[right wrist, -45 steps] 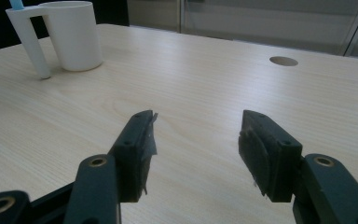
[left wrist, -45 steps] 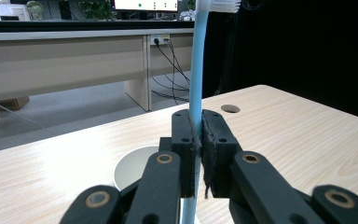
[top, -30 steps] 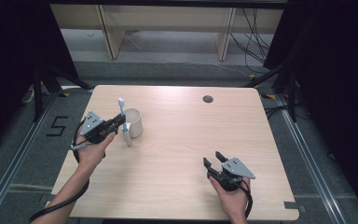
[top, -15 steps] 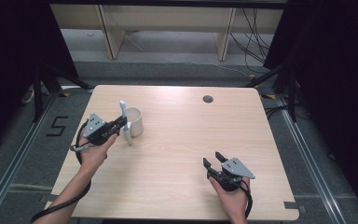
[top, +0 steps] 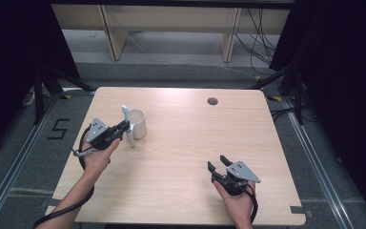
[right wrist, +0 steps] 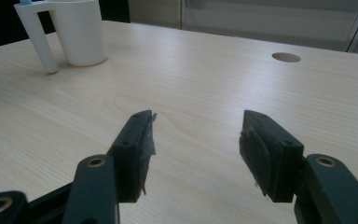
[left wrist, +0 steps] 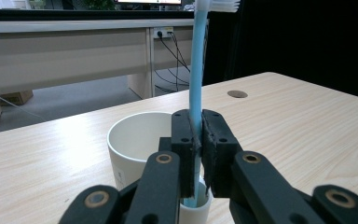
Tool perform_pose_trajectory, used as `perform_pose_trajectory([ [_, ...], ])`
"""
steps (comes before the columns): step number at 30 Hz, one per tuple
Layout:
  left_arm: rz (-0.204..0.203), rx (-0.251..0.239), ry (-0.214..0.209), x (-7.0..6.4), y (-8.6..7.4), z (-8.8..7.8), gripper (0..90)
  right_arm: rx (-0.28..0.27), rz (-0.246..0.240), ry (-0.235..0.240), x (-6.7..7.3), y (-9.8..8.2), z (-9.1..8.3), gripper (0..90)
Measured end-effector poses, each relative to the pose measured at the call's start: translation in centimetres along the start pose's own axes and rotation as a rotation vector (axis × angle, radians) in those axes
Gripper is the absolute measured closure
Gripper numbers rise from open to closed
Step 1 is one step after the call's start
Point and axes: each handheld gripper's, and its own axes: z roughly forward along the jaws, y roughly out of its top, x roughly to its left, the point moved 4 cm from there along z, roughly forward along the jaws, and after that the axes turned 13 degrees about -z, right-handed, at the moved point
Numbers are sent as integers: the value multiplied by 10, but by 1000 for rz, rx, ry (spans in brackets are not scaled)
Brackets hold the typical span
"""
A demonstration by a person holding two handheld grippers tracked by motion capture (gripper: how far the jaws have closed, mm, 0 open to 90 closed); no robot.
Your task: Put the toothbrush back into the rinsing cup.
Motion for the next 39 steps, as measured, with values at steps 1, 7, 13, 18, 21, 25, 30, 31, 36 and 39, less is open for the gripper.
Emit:
perform_pose_trajectory([
  [1, 0, 0, -1, 0, -1, 0, 835, 0, 0, 0, 0, 0, 0, 449],
  [7, 6, 19, 8, 1, -5, 0, 833, 5, 2, -5, 0, 0, 0, 449],
  [13, 14, 35, 15, 3, -8, -1, 833, 6, 3, -7, 0, 0, 0, 449],
  [18, 2, 48, 13, 4, -12, 0, 820, 6, 2, -4, 1, 0, 0, 449],
  [21, 8, 48, 12, 4, -12, 0, 796, 6, 4, -4, 1, 0, 0, 449],
  [25, 0, 60, 16, 2, -11, -3, 747, 8, -15, 3, -1, -1, 1, 449],
  [30, -3, 69, 22, 1, -10, -6, 639, 0, -15, 6, 0, 0, 1, 448],
  [31, 0, 79, 24, 1, -10, -7, 614, -2, -16, 4, -1, 0, 1, 448],
  [36, -12, 78, 30, -1, -9, -11, 485, -11, -44, -14, -3, 0, 1, 448],
  [39, -10, 77, 31, -2, -9, -14, 432, -5, -29, -10, -2, -1, 1, 448],
])
